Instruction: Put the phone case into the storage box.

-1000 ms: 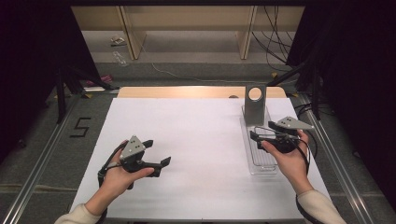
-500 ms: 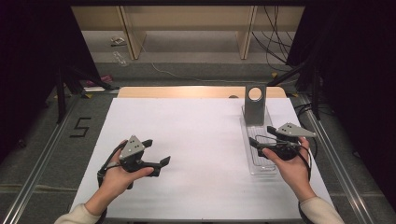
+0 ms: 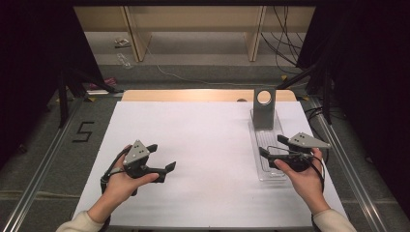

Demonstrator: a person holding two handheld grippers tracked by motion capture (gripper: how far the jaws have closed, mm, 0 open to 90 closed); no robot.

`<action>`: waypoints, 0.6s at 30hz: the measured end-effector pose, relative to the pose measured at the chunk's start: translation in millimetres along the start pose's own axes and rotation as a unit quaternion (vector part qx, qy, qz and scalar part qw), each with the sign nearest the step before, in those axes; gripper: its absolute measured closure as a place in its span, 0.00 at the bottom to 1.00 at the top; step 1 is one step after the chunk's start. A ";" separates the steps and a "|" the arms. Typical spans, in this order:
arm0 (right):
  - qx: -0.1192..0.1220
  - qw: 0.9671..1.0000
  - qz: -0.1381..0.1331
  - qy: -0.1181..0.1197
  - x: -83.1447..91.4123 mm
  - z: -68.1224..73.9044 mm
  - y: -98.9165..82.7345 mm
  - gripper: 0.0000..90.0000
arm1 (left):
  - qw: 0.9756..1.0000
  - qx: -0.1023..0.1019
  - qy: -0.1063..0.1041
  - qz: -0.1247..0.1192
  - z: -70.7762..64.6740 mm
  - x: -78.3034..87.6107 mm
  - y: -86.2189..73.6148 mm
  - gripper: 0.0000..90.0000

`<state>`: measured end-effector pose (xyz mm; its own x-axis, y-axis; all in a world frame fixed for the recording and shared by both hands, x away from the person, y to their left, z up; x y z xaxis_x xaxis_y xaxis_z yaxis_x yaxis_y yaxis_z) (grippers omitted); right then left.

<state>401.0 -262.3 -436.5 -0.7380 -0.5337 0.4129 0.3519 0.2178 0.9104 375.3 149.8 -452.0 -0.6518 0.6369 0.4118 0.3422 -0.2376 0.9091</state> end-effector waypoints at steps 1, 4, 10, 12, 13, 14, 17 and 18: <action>0.000 1.000 0.000 0.001 0.6 0.3 -0.9 0.18 | 1.000 0.000 0.001 0.000 0.3 -0.1 -0.2 0.09; 0.000 1.000 0.001 0.005 2.7 1.8 -3.7 0.18 | 1.000 -0.001 0.001 0.002 0.4 -0.2 -0.6 0.09; 0.002 1.000 0.004 0.012 5.4 4.1 -9.9 0.18 | 1.000 -0.003 0.001 0.002 0.2 -0.3 -0.7 0.09; 0.002 1.000 0.004 0.013 6.5 4.9 -11.8 0.18 | 1.000 -0.003 0.002 0.002 0.4 -0.2 -0.8 0.09; 0.002 1.000 0.004 0.013 7.1 5.1 -12.4 0.18 | 1.000 -0.004 0.002 0.002 0.5 -0.2 -0.8 0.09; 0.003 1.000 0.003 0.014 7.5 5.3 -13.3 0.18 | 1.000 -0.004 0.002 0.002 0.6 -0.3 -0.9 0.09; 0.002 1.000 0.003 0.016 9.3 6.2 -15.5 0.18 | 1.000 -0.004 0.002 0.003 0.3 -0.4 -1.3 0.09; 0.002 1.000 0.002 0.017 10.0 6.6 -16.3 0.18 | 1.000 -0.005 0.002 0.004 0.3 -0.5 -1.5 0.09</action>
<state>384.1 -265.8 -447.0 -0.7171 -0.5595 0.4155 0.3526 0.2230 0.9088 375.4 150.0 -453.5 -0.6521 0.6320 0.4188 0.3408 -0.2491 0.9065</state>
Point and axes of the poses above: each handheld gripper's, and its own axes: x roughly backward along the jaws, y roughly out of its top, z roughly to its left, the point moved 4 cm from there along -x, roughly forward along the jaws
